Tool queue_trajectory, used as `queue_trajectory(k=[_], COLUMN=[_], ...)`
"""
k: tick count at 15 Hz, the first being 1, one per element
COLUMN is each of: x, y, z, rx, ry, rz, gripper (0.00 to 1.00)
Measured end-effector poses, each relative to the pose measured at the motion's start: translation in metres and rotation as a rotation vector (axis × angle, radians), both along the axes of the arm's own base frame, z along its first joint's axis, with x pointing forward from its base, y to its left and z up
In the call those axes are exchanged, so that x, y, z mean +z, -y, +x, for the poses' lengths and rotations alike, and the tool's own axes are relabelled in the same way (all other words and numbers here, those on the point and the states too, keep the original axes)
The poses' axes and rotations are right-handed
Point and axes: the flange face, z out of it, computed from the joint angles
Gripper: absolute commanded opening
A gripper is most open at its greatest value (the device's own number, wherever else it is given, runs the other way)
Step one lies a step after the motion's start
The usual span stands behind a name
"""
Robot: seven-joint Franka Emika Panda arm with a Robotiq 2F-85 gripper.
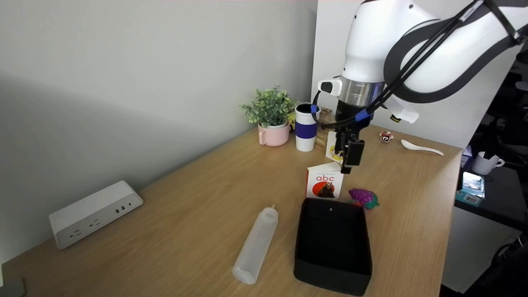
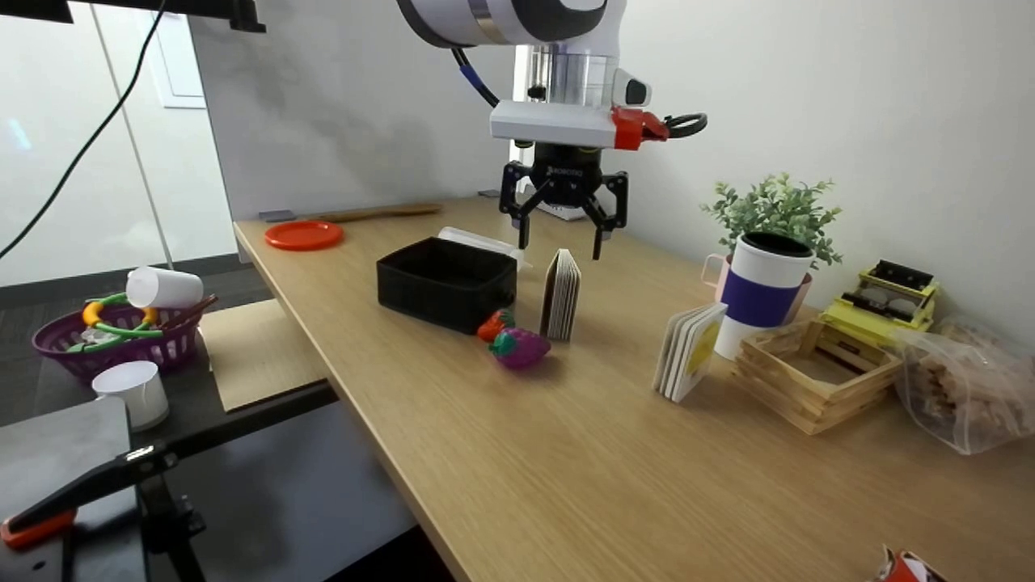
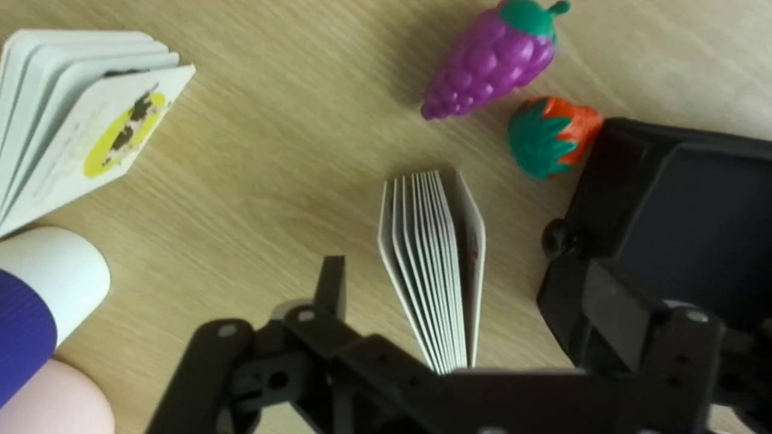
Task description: Put the book on the left in the black box, put the grape toy in the box, remove the book from the box then put the strawberry toy in the box
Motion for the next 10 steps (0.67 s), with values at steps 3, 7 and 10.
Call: queue_trajectory(k=[3, 7, 10], x=[-0.003, -0.011, -0.018], y=[-0.016, -0.03, -0.028], z=[0.013, 0.028, 0.031], rx=[0.106, 0.292, 0.352], ry=[0.028, -0.001, -0.071], rz=[0.049, 0.109, 0.102], gripper=[1.0, 1.0, 1.0])
